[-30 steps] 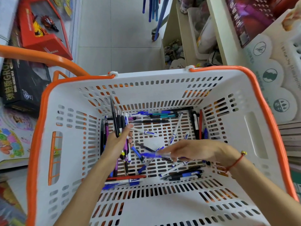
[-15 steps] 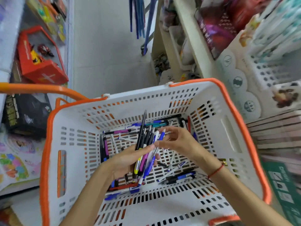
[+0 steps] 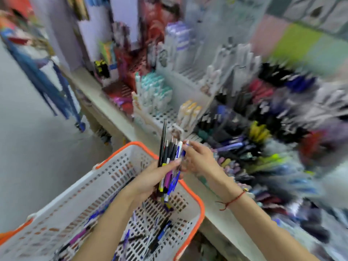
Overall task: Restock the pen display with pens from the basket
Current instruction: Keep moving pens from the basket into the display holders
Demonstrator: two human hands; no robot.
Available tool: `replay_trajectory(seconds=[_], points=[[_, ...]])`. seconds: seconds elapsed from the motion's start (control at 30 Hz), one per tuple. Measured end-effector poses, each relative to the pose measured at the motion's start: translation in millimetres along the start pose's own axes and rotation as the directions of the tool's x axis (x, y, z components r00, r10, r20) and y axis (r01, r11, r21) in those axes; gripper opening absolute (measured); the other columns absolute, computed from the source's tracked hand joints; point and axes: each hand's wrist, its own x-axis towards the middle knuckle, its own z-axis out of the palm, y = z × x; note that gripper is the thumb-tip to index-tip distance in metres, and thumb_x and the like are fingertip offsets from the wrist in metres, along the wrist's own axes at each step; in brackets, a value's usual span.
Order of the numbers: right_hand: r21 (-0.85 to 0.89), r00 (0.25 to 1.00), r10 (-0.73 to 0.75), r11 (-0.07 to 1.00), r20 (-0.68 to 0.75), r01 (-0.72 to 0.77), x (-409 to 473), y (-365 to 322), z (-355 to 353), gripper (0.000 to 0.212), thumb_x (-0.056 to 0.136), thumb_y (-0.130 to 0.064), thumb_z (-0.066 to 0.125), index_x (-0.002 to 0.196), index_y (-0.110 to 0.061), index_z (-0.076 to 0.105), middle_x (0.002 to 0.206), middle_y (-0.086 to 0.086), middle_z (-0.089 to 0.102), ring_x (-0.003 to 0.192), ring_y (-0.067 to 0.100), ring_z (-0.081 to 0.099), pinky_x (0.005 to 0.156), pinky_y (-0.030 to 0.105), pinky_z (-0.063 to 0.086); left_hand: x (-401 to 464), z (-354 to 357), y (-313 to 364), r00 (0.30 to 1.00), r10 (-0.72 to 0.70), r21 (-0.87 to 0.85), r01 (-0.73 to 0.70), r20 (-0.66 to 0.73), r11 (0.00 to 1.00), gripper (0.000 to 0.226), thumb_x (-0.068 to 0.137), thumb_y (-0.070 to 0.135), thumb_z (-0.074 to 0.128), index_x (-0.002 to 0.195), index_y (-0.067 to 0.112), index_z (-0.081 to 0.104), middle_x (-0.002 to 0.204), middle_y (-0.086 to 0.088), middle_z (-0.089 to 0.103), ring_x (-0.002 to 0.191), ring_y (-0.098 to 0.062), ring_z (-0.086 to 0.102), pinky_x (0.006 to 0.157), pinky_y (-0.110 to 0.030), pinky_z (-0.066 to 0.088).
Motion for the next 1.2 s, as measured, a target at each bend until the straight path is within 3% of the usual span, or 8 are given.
replay_trajectory(seconds=[0.27,0.47,0.53,0.63,0.77,0.93,1.07,1.2], points=[[-0.109,0.920,-0.201,0.979,-0.336,0.174,-20,-36,-105,0.014,0.098,-0.005,0.053,0.099,-0.009,0.066,0.071,-0.001,0.060,0.044,-0.005,0.051,0.044,0.008,0.038,43,97,47,0.971,0.017,0.039,-0.027,0.236,0.999,0.019,0.097,0.019,0.055,0.110,0.015,0.068,0.076,0.003,0.073,0.068,-0.008,0.070,0.063,-0.024,0.058],[-0.068,0.843,-0.254,0.965,-0.475,0.253,-31,-54,-152,0.014,0.100,-0.011,0.051,0.105,-0.012,0.065,0.079,0.002,0.066,0.055,0.001,0.057,0.051,0.014,0.044,67,129,73,0.963,0.042,0.125,-0.078,0.267,0.989,0.027,0.097,0.031,0.054,0.121,0.023,0.064,0.106,-0.003,0.075,0.093,-0.012,0.072,0.073,-0.024,0.056],[-0.055,0.725,-0.361,0.911,-0.586,0.408,-36,-64,-162,0.014,0.100,-0.009,0.050,0.103,-0.014,0.063,0.081,0.002,0.067,0.061,0.006,0.059,0.057,0.017,0.049,76,133,81,0.967,0.087,0.080,-0.109,0.241,0.991,0.031,0.097,0.032,0.054,0.126,0.022,0.061,0.105,0.000,0.075,0.098,-0.013,0.071,0.076,-0.026,0.057],[-0.199,0.408,-0.507,0.777,-0.759,0.597,-41,-86,-180,0.013,0.101,-0.007,0.048,0.102,-0.017,0.056,0.087,-0.003,0.067,0.071,0.009,0.064,0.070,0.023,0.054,82,136,92,0.969,0.123,-0.021,-0.121,0.213,0.992,0.028,0.098,0.030,0.053,0.123,0.021,0.061,0.105,-0.001,0.075,0.096,-0.016,0.072,0.072,-0.025,0.059],[-0.546,0.143,-0.705,0.646,-0.694,0.533,-32,-114,-202,0.017,0.100,-0.015,0.051,0.114,-0.009,0.056,0.097,-0.010,0.067,0.084,0.006,0.067,0.077,0.026,0.055,84,139,97,0.965,0.130,-0.026,-0.127,0.226,0.992,0.027,0.099,0.030,0.053,0.124,0.022,0.061,0.105,0.000,0.075,0.096,-0.016,0.072,0.071,-0.024,0.059],[-0.835,0.192,-0.871,0.489,-0.452,0.254,-13,-140,-216,0.022,0.095,-0.024,0.058,0.113,-0.012,0.059,0.094,-0.001,0.071,0.086,0.020,0.065,0.085,0.034,0.047,82,143,93,0.958,0.102,0.006,-0.108,0.268,0.994,0.028,0.098,0.031,0.053,0.124,0.025,0.060,0.107,0.002,0.074,0.098,-0.014,0.071,0.070,-0.022,0.057],[-0.896,0.342,-0.874,0.415,-0.345,0.158,-8,-163,-226,0.031,0.090,-0.029,0.067,0.114,-0.014,0.056,0.086,-0.004,0.073,0.089,0.019,0.064,0.087,0.028,0.037,79,148,90,0.943,0.081,0.024,-0.094,0.323,0.995,0.026,0.099,0.032,0.051,0.123,0.027,0.060,0.108,0.005,0.074,0.097,-0.012,0.071,0.070,-0.021,0.056],[-0.855,0.243,-0.898,0.429,-0.368,0.290,-14,-165,-227,0.028,0.089,-0.028,0.067,0.111,-0.015,0.057,0.089,-0.011,0.071,0.085,0.004,0.066,0.085,0.004,0.024,77,149,89,0.936,0.082,0.019,-0.094,0.343,0.995,0.028,0.099,0.033,0.051,0.124,0.027,0.060,0.109,0.005,0.074,0.100,-0.013,0.070,0.076,-0.023,0.057]])
